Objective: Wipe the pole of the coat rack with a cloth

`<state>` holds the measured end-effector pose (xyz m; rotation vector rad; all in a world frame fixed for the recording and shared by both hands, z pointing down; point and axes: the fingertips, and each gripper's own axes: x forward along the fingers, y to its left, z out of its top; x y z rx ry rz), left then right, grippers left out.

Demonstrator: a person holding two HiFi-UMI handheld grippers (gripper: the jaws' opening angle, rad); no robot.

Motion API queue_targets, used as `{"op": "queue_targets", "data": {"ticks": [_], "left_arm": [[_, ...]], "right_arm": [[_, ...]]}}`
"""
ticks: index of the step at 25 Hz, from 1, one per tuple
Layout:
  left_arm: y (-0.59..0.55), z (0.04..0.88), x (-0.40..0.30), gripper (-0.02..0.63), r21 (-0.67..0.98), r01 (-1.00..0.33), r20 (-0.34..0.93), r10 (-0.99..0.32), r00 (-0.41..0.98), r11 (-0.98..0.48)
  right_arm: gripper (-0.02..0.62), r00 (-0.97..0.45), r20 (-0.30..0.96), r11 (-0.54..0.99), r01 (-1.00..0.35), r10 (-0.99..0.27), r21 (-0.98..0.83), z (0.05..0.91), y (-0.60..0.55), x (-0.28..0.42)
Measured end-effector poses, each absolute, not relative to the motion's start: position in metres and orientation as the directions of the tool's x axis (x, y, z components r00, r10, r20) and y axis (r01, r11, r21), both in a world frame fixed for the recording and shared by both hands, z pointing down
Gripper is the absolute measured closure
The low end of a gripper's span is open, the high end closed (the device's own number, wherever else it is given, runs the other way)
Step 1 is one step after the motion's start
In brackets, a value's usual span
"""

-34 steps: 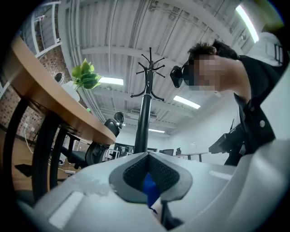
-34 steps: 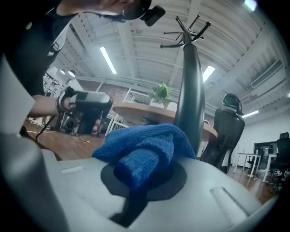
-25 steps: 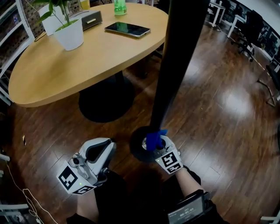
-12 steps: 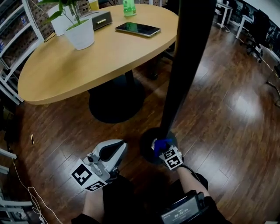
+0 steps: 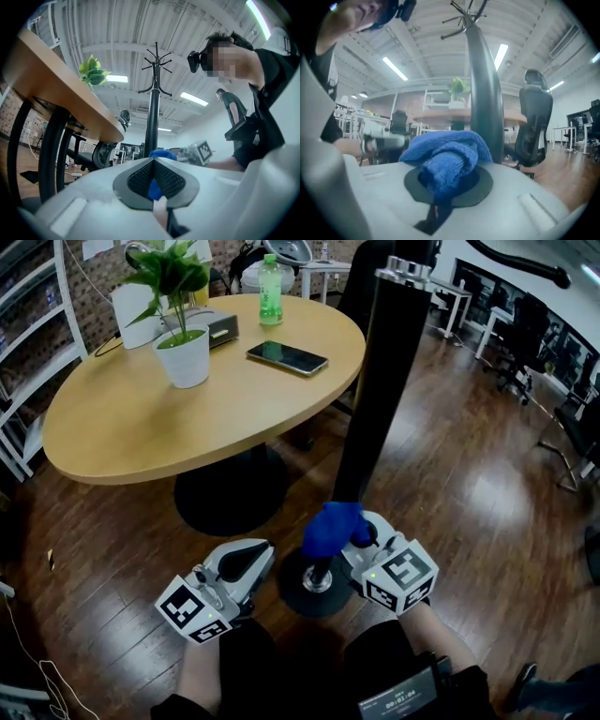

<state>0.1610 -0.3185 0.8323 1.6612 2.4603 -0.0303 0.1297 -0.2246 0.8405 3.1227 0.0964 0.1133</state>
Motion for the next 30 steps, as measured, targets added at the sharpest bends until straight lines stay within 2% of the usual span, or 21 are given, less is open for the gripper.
{"op": "queue_targets", "data": {"ticks": [5,11,15,23,30], "left_arm": [[-0.316,0.804,0.156,0.614,0.044,0.915,-0.184,0.904,-0.386,0.400],[-0.324,0.771,0.149,0.614,-0.011,0.904,-0.210,0.883,-0.421,0.428],[-0.331,0.764,0.152,0.614,-0.022,0.907,-0.223,0.882,-0.415,0.421],[-0.335,0.765,0.159,0.614,-0.025,0.913,-0.229,0.887,-0.401,0.406],[-0.327,0.793,0.159,0.614,0.013,0.915,-0.197,0.898,-0.392,0.402]], "right_arm": [[0.574,0.993,-0.112,-0.995,0.052,0.042,0.087,0.694,-0.220,0.125],[0.574,0.954,-0.285,-0.947,0.174,0.094,0.270,0.545,-0.221,0.122],[0.574,0.925,-0.362,-0.937,0.224,0.117,0.270,0.491,-0.217,0.117],[0.574,0.930,-0.339,-0.936,0.238,0.142,0.261,0.534,-0.218,0.118],[0.574,0.970,-0.188,-0.966,0.188,0.154,0.177,0.669,-0.220,0.124]]}}
